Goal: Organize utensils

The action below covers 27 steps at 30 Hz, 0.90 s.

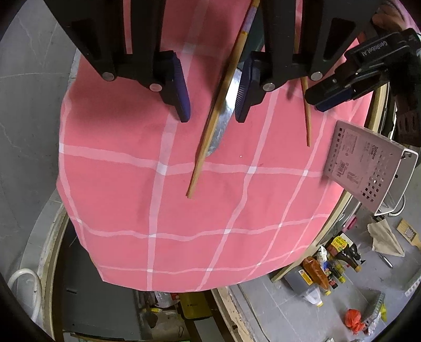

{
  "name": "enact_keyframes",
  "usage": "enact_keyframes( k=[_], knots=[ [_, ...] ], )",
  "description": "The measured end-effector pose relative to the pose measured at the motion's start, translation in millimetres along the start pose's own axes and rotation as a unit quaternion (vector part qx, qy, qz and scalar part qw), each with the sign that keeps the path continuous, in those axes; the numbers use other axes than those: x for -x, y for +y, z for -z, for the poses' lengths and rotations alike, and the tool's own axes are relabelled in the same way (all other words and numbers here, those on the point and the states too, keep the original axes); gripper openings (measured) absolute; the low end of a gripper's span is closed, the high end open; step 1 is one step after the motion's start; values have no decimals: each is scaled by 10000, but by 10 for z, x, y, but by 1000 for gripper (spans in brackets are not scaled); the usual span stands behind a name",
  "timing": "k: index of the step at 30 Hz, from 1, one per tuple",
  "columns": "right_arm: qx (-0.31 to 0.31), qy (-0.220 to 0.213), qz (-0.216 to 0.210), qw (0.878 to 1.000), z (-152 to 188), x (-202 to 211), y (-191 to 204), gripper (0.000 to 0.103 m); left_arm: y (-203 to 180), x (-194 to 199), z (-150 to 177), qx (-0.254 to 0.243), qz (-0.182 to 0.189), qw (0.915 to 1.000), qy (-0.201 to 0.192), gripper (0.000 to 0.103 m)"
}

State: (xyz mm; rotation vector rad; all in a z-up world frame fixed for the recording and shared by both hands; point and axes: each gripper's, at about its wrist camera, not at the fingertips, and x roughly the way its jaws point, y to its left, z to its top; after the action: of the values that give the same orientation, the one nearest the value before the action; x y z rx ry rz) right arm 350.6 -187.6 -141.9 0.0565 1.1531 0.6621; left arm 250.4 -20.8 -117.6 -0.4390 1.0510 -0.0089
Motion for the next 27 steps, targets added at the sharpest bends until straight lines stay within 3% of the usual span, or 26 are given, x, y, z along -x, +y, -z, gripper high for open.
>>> enact_keyframes(
  k=[7,13,17,21,27],
  knots=[
    [-39,29,19,10000,-23,-12,22,33,19,-3,-16,25,2,10000,90,39],
    [-126,-39,7,9999,-25,30,-2,30,-16,-72,-32,40,278,9991,312,29],
    [-188,-93,35,9998,5,100,-69,30,-44,-131,-58,5,332,9983,483,6],
    [-190,-58,50,9998,46,131,-130,30,-90,-165,-121,-55,330,9979,551,4],
    [-190,-75,53,9998,138,205,-190,30,-256,-155,-269,-143,710,9965,426,3]
  ],
)
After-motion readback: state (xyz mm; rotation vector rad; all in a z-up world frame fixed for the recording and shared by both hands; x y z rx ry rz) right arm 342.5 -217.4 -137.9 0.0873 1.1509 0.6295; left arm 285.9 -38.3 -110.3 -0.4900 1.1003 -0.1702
